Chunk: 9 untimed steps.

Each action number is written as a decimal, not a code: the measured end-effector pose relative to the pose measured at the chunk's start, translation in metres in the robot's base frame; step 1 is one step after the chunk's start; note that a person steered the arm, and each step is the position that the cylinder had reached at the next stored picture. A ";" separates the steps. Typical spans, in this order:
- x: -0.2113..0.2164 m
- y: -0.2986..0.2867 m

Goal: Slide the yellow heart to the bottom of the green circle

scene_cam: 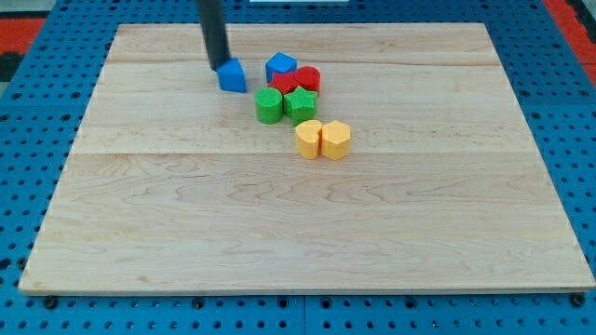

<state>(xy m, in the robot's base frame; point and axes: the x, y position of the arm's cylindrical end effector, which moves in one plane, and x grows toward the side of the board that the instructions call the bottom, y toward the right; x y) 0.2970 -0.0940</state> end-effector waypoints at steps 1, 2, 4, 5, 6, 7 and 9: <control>0.011 -0.001; 0.003 -0.066; -0.053 -0.045; 0.017 -0.068; 0.120 -0.026; 0.196 0.063; 0.174 0.151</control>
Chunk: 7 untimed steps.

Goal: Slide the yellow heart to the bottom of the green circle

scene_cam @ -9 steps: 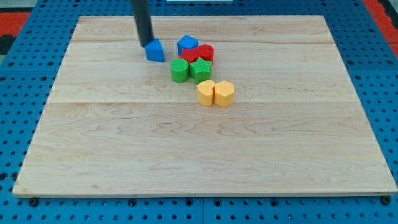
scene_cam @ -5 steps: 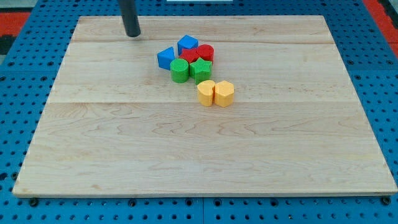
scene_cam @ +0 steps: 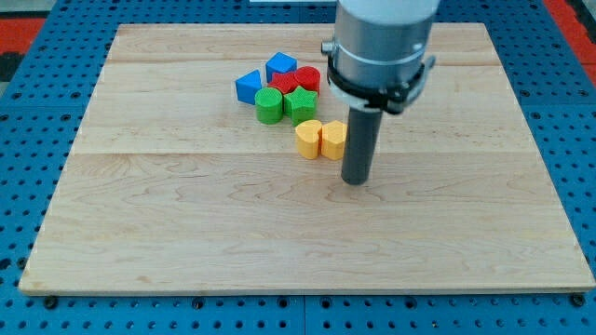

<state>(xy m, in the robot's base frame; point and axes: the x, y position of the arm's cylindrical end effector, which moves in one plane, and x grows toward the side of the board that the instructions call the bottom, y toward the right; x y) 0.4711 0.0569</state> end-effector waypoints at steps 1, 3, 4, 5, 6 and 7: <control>-0.024 -0.029; -0.027 -0.060; -0.035 -0.100; -0.037 -0.137; 0.005 -0.097; -0.003 -0.045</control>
